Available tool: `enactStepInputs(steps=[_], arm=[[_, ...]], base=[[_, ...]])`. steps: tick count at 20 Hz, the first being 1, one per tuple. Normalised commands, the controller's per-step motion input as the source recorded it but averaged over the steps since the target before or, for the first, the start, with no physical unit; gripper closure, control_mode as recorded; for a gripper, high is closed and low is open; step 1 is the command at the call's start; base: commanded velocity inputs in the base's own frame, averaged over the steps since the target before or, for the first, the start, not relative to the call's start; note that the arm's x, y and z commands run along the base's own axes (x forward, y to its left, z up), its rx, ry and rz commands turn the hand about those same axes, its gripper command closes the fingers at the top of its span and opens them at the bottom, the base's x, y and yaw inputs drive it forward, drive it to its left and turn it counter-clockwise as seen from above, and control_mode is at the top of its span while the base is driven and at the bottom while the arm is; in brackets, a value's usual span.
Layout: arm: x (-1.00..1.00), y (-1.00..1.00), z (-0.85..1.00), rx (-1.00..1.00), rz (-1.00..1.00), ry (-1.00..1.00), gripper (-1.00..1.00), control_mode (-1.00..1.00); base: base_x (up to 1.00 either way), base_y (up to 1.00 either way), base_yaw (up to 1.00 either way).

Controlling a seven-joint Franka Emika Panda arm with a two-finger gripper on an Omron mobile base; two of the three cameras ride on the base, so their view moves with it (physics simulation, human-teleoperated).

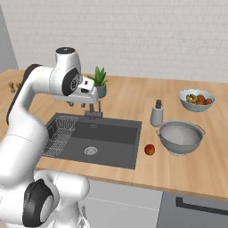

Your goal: Put the colander in the sink, put the apple, orange in the colander, and turn on the sink faucet and pour water over the colander.

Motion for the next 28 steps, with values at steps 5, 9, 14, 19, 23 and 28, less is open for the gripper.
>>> enactStepInputs(steps=[5,9,14,19,23,28], arm=[[-0.21,-0.09,-0.07,-0.01,0.0,0.0,-1.0,-1.0],[-0.52,-0.39,-0.04,0.02,0.0,-0.01,-1.0,-1.0],[-0.56,-0.45,-0.01,0.0,0.0,-0.07,-1.0,-1.0],[-0.3,-0.37,-0.03,-0.05,0.0,0.0,-1.0,-1.0],[-0.09,-0.32,-0.06,-0.15,0.0,0.04,-1.0,-1.0],[-0.12,-0.37,-0.08,-0.17,0.0,0.01,-1.0,-1.0]], base=[[0.0,0.0,0.0],[0.0,0.0,0.0],[0.0,0.0,0.0],[0.0,0.0,0.0],[0.0,0.0,0.0],[0.0,0.0,0.0]])
